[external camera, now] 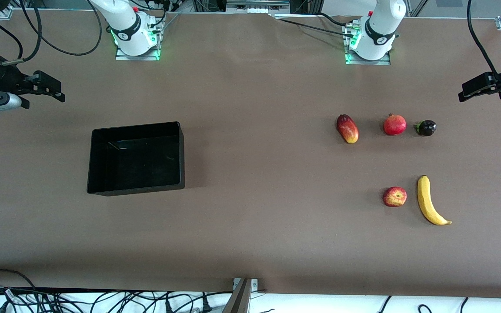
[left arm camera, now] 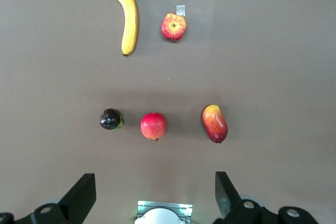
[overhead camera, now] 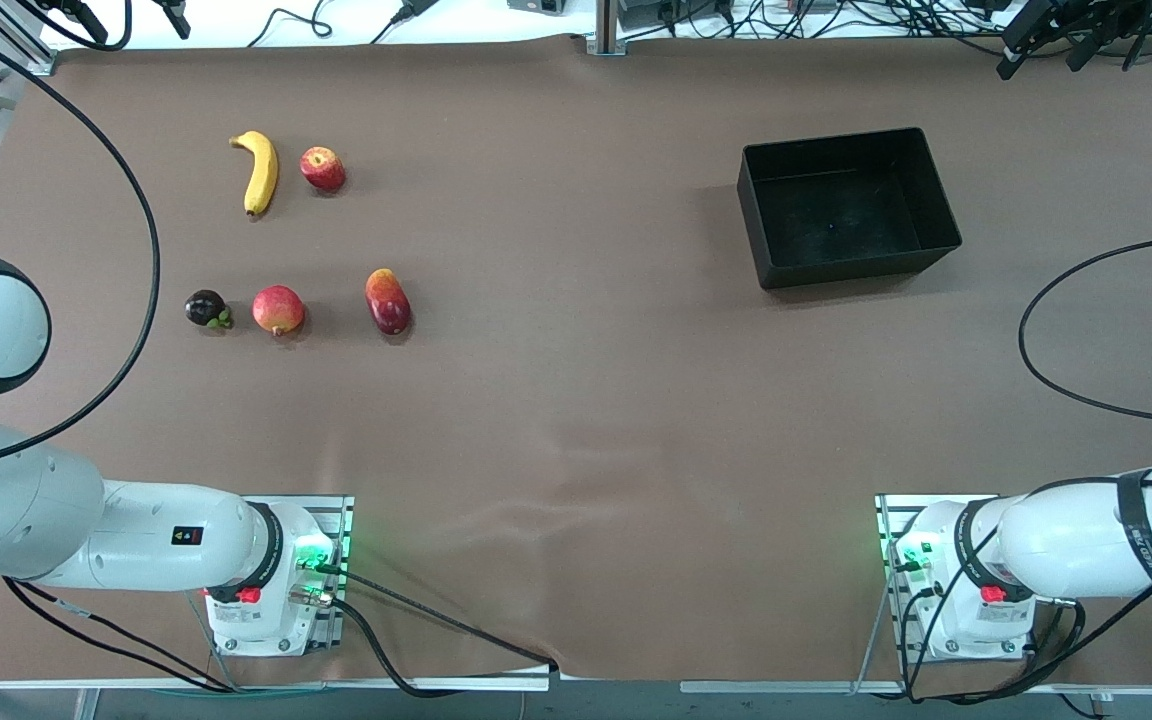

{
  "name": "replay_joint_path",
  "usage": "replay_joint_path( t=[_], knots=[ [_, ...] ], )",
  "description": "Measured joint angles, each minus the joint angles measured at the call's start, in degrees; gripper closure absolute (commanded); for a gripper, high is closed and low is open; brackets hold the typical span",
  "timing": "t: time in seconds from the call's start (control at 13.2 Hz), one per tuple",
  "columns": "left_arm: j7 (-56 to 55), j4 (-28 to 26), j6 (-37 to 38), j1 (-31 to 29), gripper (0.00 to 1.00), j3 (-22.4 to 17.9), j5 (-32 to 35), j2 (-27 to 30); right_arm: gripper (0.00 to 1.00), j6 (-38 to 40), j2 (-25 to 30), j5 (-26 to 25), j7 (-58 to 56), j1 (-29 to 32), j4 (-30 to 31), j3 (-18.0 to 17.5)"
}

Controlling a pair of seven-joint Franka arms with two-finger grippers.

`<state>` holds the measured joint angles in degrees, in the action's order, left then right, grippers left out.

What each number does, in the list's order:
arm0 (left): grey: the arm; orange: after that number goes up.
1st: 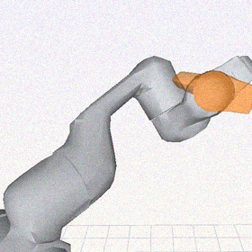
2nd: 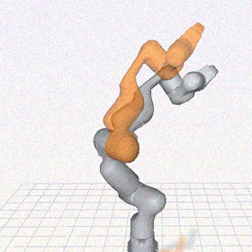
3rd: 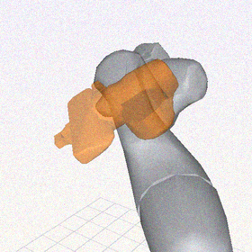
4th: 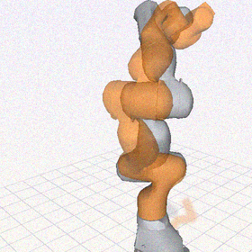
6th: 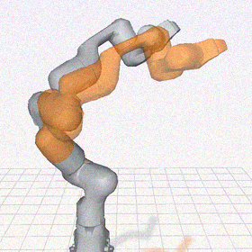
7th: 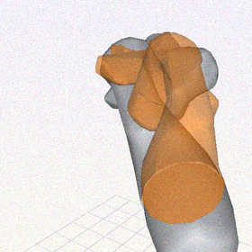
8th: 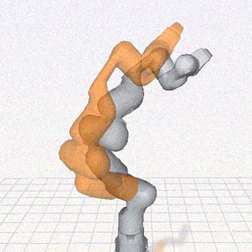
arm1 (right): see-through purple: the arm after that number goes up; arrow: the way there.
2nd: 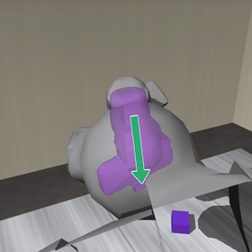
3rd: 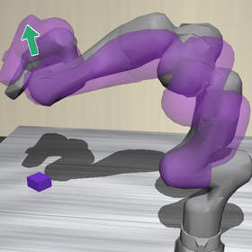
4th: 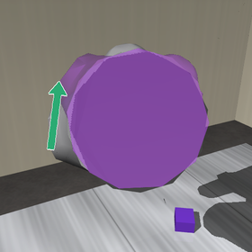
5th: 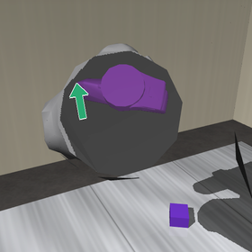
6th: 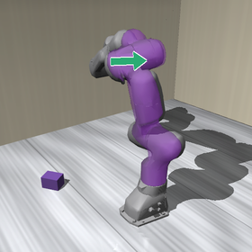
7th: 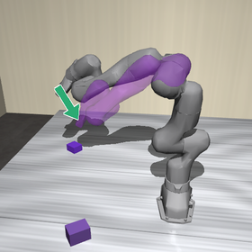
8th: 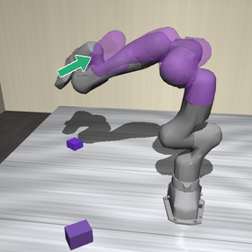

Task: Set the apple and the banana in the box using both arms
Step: 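Reach the right gripper to the edge of the black box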

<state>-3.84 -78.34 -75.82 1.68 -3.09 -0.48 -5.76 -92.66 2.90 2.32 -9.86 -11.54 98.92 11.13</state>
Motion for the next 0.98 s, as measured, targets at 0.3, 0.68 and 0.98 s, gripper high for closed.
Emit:
replay_joint_path(
  t=[0.3, 0.68, 0.98],
  knots=[
    [0.0, 0.0, 0.0, 0.0, 0.0, 0.0, 0.0, 0.0, 0.0, 0.08, 0.0, -0.71, 0.01, 0.01, 0.0, 0.0],
    [0.0, 0.0, 0.0, 0.0, 0.0, 0.0, 0.0, 0.0, 0.0, 0.45, -2.61, -1.63, 0.01, 0.31, 0.55, 0.43],
    [0.0, 0.01, -0.01, 0.03, 0.0, 0.0, 0.0, 0.01, 0.0, -9.62, -11.26, -2.24, 0.01, 1.46, 6.24, 2.56]
  ],
)
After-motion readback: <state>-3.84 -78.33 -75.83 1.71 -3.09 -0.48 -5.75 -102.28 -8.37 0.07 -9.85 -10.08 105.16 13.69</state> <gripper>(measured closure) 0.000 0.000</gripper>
